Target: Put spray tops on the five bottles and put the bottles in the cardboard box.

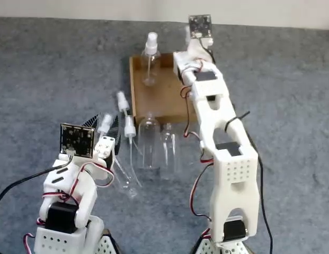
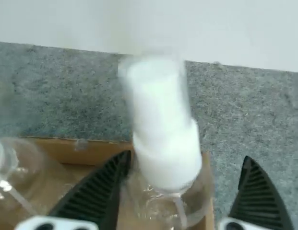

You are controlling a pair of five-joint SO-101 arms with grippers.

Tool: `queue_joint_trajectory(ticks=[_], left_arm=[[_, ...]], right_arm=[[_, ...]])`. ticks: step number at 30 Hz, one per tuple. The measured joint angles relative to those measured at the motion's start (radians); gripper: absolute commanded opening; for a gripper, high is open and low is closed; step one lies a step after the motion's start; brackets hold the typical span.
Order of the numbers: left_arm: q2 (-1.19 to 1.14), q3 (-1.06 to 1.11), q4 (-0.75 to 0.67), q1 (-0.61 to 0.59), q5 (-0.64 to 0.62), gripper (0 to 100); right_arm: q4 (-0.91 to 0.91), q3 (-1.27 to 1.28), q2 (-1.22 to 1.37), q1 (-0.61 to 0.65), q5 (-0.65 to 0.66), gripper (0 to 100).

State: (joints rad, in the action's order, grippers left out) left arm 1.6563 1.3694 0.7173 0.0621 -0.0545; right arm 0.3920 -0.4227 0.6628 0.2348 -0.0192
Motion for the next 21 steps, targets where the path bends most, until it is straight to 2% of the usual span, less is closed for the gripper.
queue_joint_trajectory(ticks=[11, 21], left_arm=[[0.0, 0.0, 0.0, 0.0, 0.0, 10], [0.0, 0.0, 0.0, 0.0, 0.0, 10]], right_arm=[[0.178, -0.198, 0.0, 0.0, 0.0, 28.2], [0.761, -0.769, 0.0, 0.0, 0.0, 27.9]])
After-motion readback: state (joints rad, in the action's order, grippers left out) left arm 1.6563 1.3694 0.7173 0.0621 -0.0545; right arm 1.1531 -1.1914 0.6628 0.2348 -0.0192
